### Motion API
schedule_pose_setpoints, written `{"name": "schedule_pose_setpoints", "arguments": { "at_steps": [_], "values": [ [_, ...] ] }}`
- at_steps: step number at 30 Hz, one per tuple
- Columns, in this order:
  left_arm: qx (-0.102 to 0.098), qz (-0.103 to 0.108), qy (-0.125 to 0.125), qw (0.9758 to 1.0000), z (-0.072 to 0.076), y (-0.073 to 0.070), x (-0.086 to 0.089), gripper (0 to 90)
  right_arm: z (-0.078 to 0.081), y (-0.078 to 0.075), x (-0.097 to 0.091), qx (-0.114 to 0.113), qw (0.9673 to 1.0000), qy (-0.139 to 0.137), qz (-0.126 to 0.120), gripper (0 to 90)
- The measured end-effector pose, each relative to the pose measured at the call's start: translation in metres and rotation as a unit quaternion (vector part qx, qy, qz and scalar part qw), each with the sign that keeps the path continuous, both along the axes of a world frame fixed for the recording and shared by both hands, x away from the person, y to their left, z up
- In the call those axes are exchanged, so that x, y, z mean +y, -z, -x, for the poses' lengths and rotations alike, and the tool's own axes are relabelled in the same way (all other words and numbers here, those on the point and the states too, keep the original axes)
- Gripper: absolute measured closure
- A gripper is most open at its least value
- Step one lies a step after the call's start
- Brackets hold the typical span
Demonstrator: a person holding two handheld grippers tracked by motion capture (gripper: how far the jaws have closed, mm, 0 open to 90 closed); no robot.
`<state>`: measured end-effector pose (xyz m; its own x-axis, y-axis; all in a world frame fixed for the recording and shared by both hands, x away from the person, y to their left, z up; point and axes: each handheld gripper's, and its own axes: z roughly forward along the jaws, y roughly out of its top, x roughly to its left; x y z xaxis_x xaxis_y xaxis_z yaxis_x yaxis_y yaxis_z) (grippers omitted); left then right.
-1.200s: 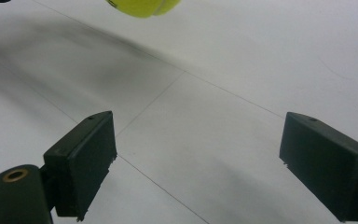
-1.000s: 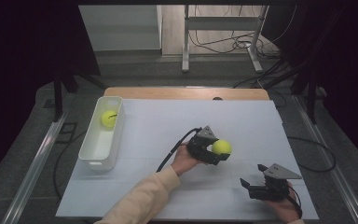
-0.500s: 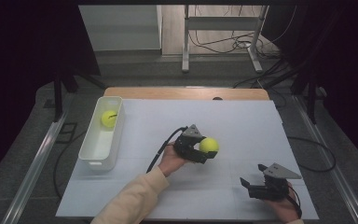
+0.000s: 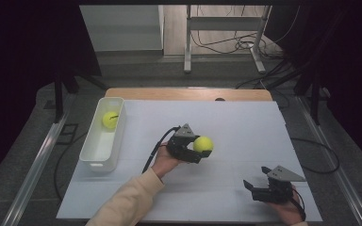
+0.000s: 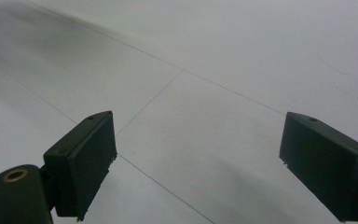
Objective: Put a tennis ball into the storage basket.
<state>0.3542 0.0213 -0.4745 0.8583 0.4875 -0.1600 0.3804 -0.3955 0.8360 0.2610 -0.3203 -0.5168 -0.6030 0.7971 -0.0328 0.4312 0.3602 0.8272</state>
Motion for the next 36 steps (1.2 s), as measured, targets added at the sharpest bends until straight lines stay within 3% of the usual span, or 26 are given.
{"name": "schedule_pose_setpoints", "arguments": {
  "at_steps": [36],
  "values": [
    [-0.002, 0.001, -0.022, 0.9998, 0.008, -0.006, 0.035, 26.5, 0.001, -0.001, -0.002, -0.006, 1.0000, 0.001, 0.007, 11.2]
  ]
}}
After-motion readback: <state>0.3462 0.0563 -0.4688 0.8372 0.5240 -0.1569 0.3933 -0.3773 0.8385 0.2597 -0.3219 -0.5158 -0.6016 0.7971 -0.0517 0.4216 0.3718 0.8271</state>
